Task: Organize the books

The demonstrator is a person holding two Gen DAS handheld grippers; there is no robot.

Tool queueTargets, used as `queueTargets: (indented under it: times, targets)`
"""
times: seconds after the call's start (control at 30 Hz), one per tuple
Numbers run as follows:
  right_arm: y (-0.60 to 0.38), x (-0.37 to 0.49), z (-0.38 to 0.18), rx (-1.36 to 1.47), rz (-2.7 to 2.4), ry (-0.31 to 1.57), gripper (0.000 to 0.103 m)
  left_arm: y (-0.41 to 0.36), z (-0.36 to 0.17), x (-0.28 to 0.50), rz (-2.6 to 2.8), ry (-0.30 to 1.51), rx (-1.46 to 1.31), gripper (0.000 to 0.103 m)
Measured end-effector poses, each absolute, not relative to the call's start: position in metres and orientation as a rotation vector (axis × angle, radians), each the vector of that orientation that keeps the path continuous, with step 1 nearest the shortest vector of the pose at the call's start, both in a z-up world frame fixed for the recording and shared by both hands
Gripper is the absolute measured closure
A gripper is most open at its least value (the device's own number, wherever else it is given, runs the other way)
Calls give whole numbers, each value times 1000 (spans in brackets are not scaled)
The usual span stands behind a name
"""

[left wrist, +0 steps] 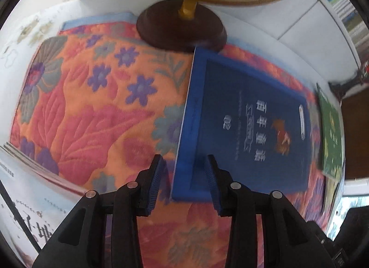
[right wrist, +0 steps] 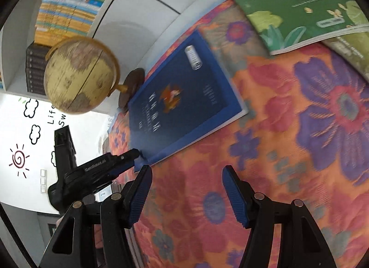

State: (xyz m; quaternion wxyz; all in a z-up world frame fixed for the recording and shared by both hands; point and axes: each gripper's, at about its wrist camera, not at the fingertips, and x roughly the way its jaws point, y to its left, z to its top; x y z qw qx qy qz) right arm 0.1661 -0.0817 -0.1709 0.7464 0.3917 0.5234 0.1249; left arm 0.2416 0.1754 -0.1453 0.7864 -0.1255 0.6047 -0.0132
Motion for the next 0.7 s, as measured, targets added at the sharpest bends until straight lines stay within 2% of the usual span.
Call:
queueTargets:
  times: [0.2, 0.37, 0.4, 0.5, 0.7]
  targets:
    - [-110, 162, -180, 895, 287, 1159, 42, 137, -145, 226, -75, 1336, -178, 66]
    - [-131, 146, -178, 879, 269, 1191, 42, 92, -150, 177, -328, 1431, -306, 67]
    - [-136, 141, -177, 872, 262, 1196, 42, 76, -150, 164, -406, 1458, -326, 72]
    - [-154, 130, -178, 859, 231, 1208, 42, 70, -130, 160, -344, 1358, -269, 73]
    - [-149, 144, -179, 880, 287, 1161, 42, 110, -106, 219, -151, 1163, -140, 72]
